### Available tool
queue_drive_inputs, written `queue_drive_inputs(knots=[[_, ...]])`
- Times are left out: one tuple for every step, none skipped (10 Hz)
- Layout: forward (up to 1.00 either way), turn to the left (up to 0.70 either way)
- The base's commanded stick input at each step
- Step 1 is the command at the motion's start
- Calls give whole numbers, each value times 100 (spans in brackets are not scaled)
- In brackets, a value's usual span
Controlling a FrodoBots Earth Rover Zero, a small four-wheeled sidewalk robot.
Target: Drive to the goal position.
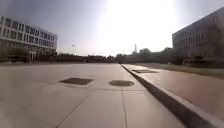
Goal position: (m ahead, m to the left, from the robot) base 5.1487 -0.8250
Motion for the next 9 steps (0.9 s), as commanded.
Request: queue_drive_inputs(knots=[[70, 0], [70, 0], [70, 0], [70, 0], [70, 0], [70, 0], [70, 0], [70, 0], [70, 0]])
